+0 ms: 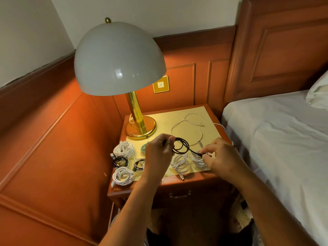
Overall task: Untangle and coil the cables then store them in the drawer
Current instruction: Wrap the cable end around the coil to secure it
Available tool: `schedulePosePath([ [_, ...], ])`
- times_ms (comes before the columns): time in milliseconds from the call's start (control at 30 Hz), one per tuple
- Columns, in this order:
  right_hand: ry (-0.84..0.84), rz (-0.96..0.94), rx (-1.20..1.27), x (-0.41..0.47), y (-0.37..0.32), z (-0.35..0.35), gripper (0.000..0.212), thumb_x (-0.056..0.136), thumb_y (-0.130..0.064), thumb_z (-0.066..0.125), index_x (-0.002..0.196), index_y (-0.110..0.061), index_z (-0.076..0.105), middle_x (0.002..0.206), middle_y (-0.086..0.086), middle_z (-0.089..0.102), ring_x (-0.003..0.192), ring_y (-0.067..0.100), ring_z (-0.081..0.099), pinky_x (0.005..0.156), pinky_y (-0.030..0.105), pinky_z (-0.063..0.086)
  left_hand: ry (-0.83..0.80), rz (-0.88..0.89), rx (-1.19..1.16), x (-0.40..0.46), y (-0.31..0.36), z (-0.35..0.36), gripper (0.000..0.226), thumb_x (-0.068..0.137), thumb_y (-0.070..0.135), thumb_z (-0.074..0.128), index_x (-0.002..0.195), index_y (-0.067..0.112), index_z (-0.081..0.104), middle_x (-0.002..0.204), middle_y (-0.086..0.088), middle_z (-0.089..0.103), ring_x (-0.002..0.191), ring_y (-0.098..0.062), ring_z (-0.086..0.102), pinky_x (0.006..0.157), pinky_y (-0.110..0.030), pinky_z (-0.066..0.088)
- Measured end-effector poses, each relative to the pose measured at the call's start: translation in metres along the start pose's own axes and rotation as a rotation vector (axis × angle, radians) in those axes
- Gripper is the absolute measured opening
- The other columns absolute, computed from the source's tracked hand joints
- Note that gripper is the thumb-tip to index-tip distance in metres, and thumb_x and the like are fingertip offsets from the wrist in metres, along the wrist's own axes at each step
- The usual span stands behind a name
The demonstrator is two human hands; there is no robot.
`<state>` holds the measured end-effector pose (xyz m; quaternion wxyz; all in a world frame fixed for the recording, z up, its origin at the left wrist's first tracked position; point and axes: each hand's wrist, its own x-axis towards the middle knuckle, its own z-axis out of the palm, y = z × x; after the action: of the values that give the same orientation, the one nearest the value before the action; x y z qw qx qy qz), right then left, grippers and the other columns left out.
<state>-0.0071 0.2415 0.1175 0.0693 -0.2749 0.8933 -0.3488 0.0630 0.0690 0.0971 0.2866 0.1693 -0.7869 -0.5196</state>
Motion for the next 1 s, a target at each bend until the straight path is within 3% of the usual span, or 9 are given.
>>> schedulePosePath([
  [67,0.022,-0.081,0.029,0.002,0.001,0.006,0.021,0.093,-0.016,0.061,0.112,-0.015,0.07,0.111,0.003,0.062,0.083,0.005,0.051,0.061,0.003,0.039,0.008,-0.031,-0.103,-0.001,0.005,-0.003,0.016,0.097,0.012,0.056,0.083,0.014,0.064,0.058,0.0,0.055,0.046,-0.011,0.049,0.044,-0.025,0.04],
  [233,0.123,-0.215,0.186,0.003,-0.002,0.03,0.02,0.093,-0.018,0.064,0.111,-0.013,0.069,0.104,0.0,0.063,0.082,-0.001,0.056,0.07,0.002,0.044,0.088,-0.059,-0.231,-0.004,0.012,0.0,0.018,0.098,0.01,0.053,0.082,0.008,0.063,0.06,-0.001,0.055,0.046,-0.012,0.049,0.044,-0.024,0.04],
  [367,0.235,-0.119,0.376,0.003,-0.006,0.05,0.023,0.094,-0.017,0.061,0.115,-0.01,0.068,0.1,-0.001,0.064,0.086,0.005,0.062,0.071,0.007,0.048,0.162,-0.109,-0.308,-0.006,0.008,0.007,0.018,0.098,0.011,0.054,0.084,0.01,0.064,0.058,0.001,0.058,0.048,-0.013,0.052,0.047,-0.027,0.042],
  [500,0.225,0.004,0.651,-0.004,-0.018,0.064,0.018,0.097,-0.015,0.055,0.109,-0.018,0.068,0.082,-0.004,0.072,0.074,0.004,0.067,0.065,0.011,0.05,0.201,-0.115,-0.251,-0.011,0.001,0.02,0.019,0.098,0.012,0.054,0.081,0.011,0.063,0.059,-0.001,0.058,0.048,-0.014,0.052,0.049,-0.029,0.043],
  [733,0.263,0.192,1.042,-0.004,-0.02,0.069,0.016,0.099,-0.01,0.05,0.103,-0.017,0.063,0.087,0.005,0.073,0.081,0.018,0.07,0.069,0.027,0.054,0.174,-0.057,-0.075,-0.012,-0.008,0.025,0.023,0.097,0.015,0.056,0.075,0.021,0.061,0.061,0.008,0.056,0.053,-0.004,0.046,0.052,-0.02,0.037],
  [867,0.162,0.339,1.402,0.003,-0.02,0.066,0.018,0.1,-0.006,0.046,0.106,-0.012,0.062,0.092,0.01,0.071,0.075,0.015,0.066,0.061,0.022,0.049,0.125,-0.068,-0.073,-0.017,-0.008,0.028,0.021,0.098,0.015,0.055,0.078,0.018,0.061,0.064,0.002,0.059,0.051,-0.004,0.046,0.05,-0.023,0.038],
  [1000,-0.009,0.415,1.647,0.006,-0.013,0.066,0.02,0.099,-0.007,0.042,0.107,-0.009,0.06,0.074,0.005,0.065,0.051,0.009,0.048,0.049,0.022,0.036,0.062,-0.122,-0.103,-0.014,-0.013,0.027,0.02,0.096,0.018,0.058,0.077,0.018,0.062,0.059,0.006,0.055,0.054,-0.011,0.047,0.053,-0.029,0.037],
])
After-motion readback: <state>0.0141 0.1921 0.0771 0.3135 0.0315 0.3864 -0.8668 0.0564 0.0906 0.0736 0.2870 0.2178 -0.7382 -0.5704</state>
